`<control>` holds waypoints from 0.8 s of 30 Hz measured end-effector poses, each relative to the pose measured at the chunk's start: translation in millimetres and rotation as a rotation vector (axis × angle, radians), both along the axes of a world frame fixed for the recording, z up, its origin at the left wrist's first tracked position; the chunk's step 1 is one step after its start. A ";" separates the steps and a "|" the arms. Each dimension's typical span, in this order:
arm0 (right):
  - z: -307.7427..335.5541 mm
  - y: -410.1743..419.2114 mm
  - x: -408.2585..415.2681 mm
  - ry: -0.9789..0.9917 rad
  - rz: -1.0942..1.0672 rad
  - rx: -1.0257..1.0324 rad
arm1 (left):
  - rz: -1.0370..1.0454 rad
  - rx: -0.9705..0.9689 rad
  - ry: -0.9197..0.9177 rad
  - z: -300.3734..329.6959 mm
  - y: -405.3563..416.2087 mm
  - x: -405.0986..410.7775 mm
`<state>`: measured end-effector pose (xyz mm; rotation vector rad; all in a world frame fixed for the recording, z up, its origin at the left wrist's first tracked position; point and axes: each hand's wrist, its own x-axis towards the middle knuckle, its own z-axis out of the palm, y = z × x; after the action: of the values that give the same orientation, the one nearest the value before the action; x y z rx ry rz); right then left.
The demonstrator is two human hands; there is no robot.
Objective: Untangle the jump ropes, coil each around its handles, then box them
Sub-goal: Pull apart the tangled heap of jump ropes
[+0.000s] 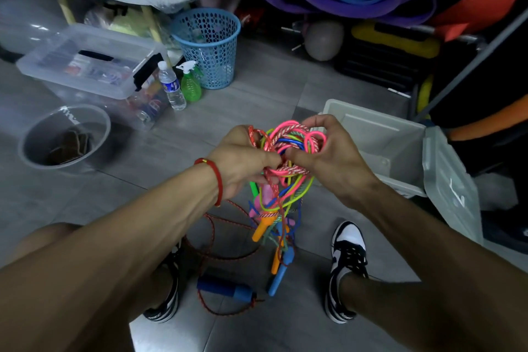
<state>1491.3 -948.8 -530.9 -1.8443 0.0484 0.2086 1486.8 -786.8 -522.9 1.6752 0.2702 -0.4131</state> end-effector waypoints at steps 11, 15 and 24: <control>-11.8 -13.3 13.4 0.091 0.023 0.024 | 0.067 -0.042 -0.187 -2.3 -9.8 10.2; -10.5 -14.9 14.8 0.066 0.094 -0.083 | 0.011 -0.016 -0.163 -0.2 -1.1 11.6; 3.5 -10.5 4.7 -0.019 -0.053 -0.347 | -0.227 0.024 -0.087 5.8 8.9 3.4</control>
<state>1496.0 -959.4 -527.4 -2.1871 0.1272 0.1519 1490.1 -777.9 -517.1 1.7493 0.0198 -0.5058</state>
